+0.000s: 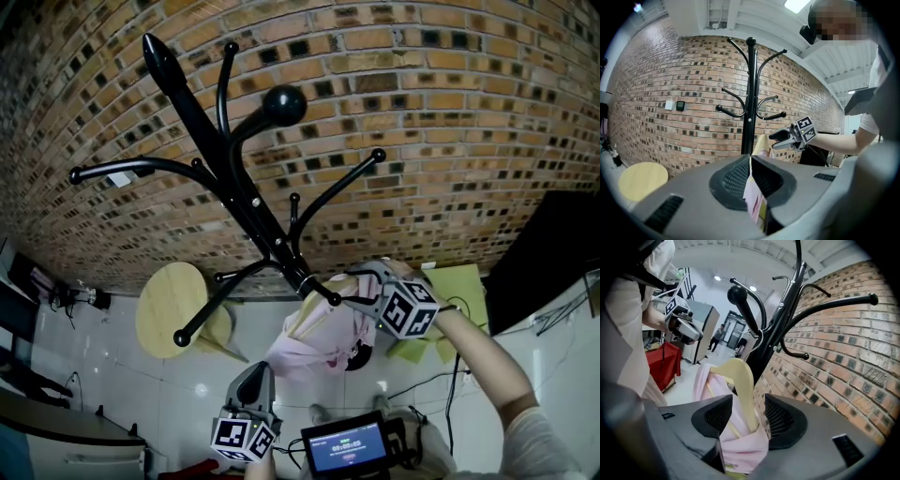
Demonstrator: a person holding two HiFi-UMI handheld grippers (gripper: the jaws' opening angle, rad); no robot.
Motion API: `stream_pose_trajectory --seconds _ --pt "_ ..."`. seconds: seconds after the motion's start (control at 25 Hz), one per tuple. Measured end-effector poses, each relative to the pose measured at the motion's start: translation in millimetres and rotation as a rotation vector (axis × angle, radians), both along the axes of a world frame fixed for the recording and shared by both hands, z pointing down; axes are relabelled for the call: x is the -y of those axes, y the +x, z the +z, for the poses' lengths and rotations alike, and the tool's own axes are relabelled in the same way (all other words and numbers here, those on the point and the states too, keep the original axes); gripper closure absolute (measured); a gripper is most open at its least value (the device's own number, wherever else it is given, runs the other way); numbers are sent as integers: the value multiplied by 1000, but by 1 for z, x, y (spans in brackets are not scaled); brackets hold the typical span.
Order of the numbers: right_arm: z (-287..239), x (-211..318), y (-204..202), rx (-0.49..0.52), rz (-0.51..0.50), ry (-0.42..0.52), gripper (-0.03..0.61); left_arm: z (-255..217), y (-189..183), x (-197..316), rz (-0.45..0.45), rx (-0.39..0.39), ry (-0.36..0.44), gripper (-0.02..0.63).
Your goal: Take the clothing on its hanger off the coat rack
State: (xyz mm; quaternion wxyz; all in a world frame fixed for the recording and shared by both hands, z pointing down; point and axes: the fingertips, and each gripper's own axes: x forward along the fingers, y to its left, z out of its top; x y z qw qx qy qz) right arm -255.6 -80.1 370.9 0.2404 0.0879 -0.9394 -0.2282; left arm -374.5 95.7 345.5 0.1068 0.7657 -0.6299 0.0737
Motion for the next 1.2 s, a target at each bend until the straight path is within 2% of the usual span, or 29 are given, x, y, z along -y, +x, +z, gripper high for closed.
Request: stream_pose_trajectory --seconds 0.16,0.52,1.0,1.08,1.2 --pt "1 -2 -5 -7 -76 -46 357 -1 -1 -1 -8 4 1 591" --pt "7 -8 -21 -23 -172 -88 359 -1 -7 1 -34 6 9 591" --pt "6 -15 -35 -44 -275 -143 364 -2 -17 -4 -64 5 22 591" --pt "8 -14 -37 -53 -285 -147 387 -2 -19 -4 -71 6 24 591" --pt "10 -15 -39 -65 -309 -162 387 -3 -22 -3 -80 7 28 591"
